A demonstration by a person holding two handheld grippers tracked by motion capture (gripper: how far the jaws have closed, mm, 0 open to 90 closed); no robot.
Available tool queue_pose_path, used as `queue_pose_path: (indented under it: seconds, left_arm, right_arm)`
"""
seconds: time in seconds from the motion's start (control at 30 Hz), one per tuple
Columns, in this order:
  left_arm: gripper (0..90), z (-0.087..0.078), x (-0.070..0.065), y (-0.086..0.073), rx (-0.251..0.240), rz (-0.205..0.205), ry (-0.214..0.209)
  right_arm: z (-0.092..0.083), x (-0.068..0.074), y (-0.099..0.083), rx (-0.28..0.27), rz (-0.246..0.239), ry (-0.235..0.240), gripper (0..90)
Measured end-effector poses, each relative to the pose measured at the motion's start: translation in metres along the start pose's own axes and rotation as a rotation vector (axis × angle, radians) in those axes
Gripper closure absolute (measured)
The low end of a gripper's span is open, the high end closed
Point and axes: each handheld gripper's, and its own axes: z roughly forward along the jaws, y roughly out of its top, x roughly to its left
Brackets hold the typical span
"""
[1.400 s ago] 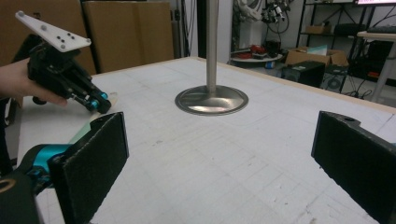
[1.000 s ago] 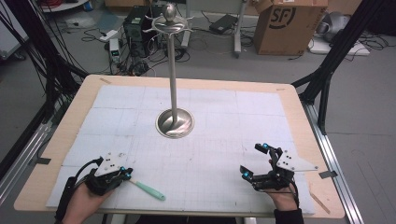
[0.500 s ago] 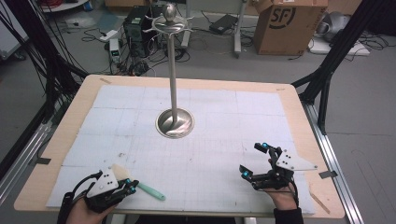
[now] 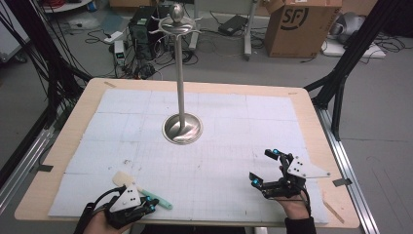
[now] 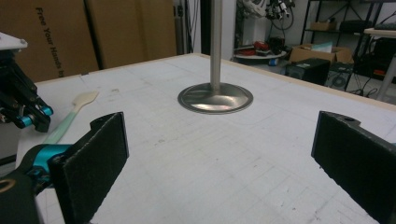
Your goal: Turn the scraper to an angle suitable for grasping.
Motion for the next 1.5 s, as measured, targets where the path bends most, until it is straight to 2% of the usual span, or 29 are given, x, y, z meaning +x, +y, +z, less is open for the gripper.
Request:
queue_pose_path:
  seconds: [0.3,0.53,0.77,0.9,1.03,1.2,1.27,1.4,1.5]
  left_arm:
    - [90.0,0.021,0.018,0.012,-0.012,-0.019,0.023]
    - [90.0,0.038,0.038,0.025,-0.012,-0.025,0.030]
    - [90.0,0.050,0.055,0.034,-0.012,-0.049,0.064]
    - [90.0,0.054,0.062,0.037,-0.004,-0.024,0.096]
    - [90.0,0.056,0.067,0.038,-0.008,-0.035,0.114]
    - [90.0,0.056,0.068,0.038,-0.011,-0.048,0.123]
    - [90.0,0.052,0.068,0.038,-0.020,-0.051,0.115]
    - [89.8,0.029,0.071,0.034,-0.115,-0.105,0.084]
    - [89.6,0.007,0.073,0.027,-0.187,-0.147,0.078]
  right_arm:
    - [0.000,0.000,0.000,0.005,0.002,-0.002,2.5]
    - [-0.001,-0.001,0.000,0.002,0.003,-0.006,2.5]
    - [-0.003,-0.002,0.000,0.002,0.007,-0.007,2.5]
    - [-0.003,-0.002,0.000,0.005,0.008,-0.006,2.5]
    - [-0.003,-0.002,-0.001,0.002,0.003,-0.007,2.5]
    - [-0.002,-0.001,-0.001,0.007,0.003,-0.002,2.6]
    - [-0.002,-0.001,-0.001,0.009,0.000,-0.002,2.5]
    - [-0.003,-0.002,0.000,0.000,0.002,-0.003,2.5]
    - [-0.004,-0.003,-0.001,0.003,0.000,-0.007,2.5]
